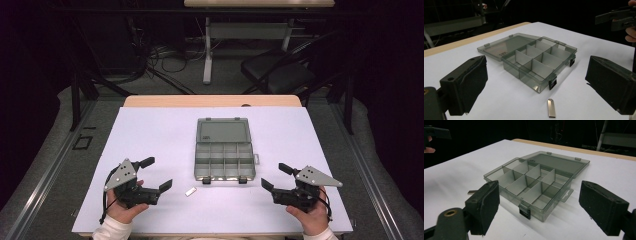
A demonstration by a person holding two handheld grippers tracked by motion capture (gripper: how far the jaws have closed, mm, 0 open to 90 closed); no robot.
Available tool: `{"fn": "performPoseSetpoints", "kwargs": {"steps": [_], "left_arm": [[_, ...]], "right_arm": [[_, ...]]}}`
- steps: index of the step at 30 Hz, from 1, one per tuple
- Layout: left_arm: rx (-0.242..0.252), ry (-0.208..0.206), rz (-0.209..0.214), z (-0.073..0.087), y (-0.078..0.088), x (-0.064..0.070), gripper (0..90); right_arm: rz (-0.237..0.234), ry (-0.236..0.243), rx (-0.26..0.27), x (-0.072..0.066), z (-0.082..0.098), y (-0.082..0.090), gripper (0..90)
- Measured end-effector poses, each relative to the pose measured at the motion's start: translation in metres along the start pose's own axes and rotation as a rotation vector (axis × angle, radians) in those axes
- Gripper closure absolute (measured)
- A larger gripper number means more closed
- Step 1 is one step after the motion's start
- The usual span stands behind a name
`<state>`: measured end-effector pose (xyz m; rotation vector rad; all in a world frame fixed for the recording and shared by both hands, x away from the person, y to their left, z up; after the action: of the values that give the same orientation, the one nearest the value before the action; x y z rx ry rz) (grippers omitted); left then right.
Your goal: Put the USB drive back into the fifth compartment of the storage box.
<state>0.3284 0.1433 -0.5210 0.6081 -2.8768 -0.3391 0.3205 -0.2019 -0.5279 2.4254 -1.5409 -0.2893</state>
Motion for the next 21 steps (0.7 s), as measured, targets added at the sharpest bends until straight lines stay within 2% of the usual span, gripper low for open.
{"fn": "performPoseSetpoints", "kwargs": {"steps": [8, 12, 21], "left_arm": [[-0.016, 0.022, 0.001, 0.0020, -0.0018, -0.0013, 3.9], [-0.046, 0.041, 0.010, 0.0054, -0.0037, -0.0015, 3.9], [-0.071, 0.041, 0.026, 0.0072, -0.0074, 0.0030, 3.7]], "right_arm": [[0.007, 0.009, -0.011, 0.0023, 0.0024, -0.0009, 16.8], [0.010, 0.010, -0.019, 0.0039, 0.0041, -0.0026, 16.8], [0.004, 0.027, -0.030, 0.0016, 0.0063, -0.0057, 17.1]]}}
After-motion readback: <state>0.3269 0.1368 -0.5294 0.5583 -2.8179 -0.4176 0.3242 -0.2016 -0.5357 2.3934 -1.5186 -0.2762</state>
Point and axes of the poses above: each handheld gripper's, and its own axes: y roughly backward along the jaws, z roughly out of its underside, x roughly to its right, the point moved 9 cm from there along -y, roughly forward along the jaws, and after that the axes turned 14 degrees about z, right-handed, at the moved point
